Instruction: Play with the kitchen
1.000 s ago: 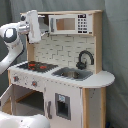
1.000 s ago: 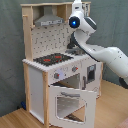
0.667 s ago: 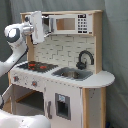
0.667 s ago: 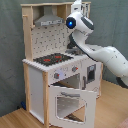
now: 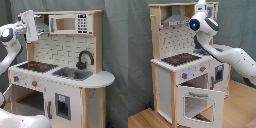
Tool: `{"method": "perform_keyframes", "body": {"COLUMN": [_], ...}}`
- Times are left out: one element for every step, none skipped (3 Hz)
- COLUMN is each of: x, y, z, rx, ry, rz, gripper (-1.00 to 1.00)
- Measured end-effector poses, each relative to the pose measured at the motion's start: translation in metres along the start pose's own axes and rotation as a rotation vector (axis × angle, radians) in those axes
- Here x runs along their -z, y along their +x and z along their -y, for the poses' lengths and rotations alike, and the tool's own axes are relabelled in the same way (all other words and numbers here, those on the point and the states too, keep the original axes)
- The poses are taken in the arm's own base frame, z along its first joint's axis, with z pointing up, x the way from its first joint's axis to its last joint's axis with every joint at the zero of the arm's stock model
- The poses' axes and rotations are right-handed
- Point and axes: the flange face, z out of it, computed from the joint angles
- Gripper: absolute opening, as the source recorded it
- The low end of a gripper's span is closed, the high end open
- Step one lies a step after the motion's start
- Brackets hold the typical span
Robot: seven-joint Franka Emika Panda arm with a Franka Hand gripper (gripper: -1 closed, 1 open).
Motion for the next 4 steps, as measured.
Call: {"method": "perform_keyframes", "body": {"x": [0.000,-0.003,-0.004,-0.008], "y": [0.017,0.024,0.026,0.032], "z": [0.019,0.026,0.028,0.034], "rx": [0.005,0.008,0.008,0.013], "ry": [-0.014,-0.020,-0.023,-0.031], "rz": [-0.031,-0.040,-0.043,-0.051], "gripper": [1.00,1.00,-1.00,-1.00]}}
